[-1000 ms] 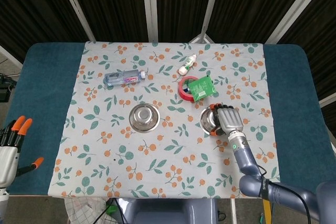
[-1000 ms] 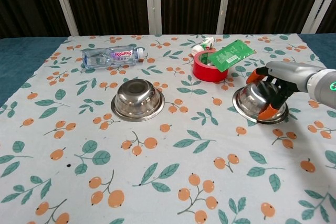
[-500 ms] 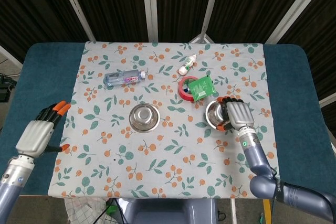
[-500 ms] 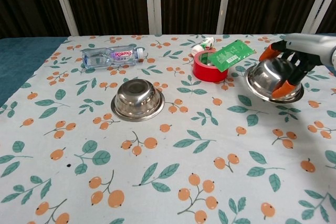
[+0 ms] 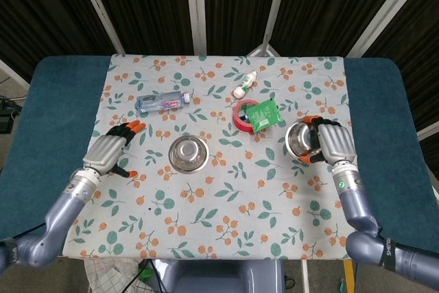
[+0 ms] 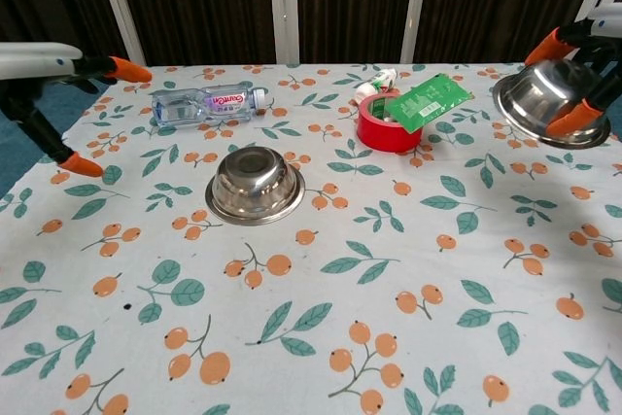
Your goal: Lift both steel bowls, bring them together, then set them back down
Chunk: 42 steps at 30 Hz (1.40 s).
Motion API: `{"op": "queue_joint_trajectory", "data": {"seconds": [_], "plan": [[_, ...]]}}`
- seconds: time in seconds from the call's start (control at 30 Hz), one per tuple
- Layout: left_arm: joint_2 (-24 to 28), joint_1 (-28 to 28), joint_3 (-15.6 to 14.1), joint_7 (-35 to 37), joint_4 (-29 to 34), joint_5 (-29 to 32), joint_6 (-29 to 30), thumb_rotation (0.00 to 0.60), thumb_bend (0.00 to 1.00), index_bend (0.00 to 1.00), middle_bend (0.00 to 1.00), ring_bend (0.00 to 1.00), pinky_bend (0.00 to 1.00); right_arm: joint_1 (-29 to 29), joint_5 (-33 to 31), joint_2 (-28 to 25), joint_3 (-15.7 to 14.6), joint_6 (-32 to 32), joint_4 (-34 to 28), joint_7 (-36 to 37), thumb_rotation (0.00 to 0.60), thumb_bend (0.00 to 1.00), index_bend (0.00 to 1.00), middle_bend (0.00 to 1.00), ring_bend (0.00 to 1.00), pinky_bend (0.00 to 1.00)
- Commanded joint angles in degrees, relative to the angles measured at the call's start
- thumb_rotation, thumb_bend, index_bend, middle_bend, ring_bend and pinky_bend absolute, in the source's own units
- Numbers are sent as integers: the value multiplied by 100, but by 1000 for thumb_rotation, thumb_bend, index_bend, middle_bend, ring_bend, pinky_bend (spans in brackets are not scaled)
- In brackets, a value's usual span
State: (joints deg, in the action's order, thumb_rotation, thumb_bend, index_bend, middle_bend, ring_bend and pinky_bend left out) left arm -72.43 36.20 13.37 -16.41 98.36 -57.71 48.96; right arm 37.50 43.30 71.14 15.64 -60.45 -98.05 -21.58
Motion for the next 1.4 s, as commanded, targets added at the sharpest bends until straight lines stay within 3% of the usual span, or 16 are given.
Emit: {"op": "queue_joint_trajectory", "data": {"seconds": [0.03, 0.33, 0.67, 1.03, 1.4], "plan": [[-417, 410, 38, -273, -325, 407, -223, 600, 0, 60, 0, 0, 60, -14, -61, -100, 18, -16, -47, 11, 600, 124, 304, 322, 394, 240], [-1064, 1134, -51, -947, -687, 1289, -264, 600, 0, 60, 0, 0, 52, -34, -40, -248, -16, -14, -59, 74, 600, 124, 304, 321, 394, 240], [-1614, 1655, -236, -1687, -991, 2055, 129, 600, 0, 62, 0, 0, 53, -32, -21, -293, -52, 80, 43, 211, 600, 124, 304, 321, 394, 240], [-2142, 2024, -207, -1668, -1622, 2190, -40, 600, 0, 73, 6, 0, 57, -66, -21, -469, -36, 72, 86, 320, 600, 124, 305, 322, 394, 240], [-2727, 2299, -233, -1745, -2199, 2139, 6, 600, 0, 140, 119, 29, 140, -101, -32, -586, -50, 203, 232, 494, 600, 123, 305, 322, 394, 240]]}}
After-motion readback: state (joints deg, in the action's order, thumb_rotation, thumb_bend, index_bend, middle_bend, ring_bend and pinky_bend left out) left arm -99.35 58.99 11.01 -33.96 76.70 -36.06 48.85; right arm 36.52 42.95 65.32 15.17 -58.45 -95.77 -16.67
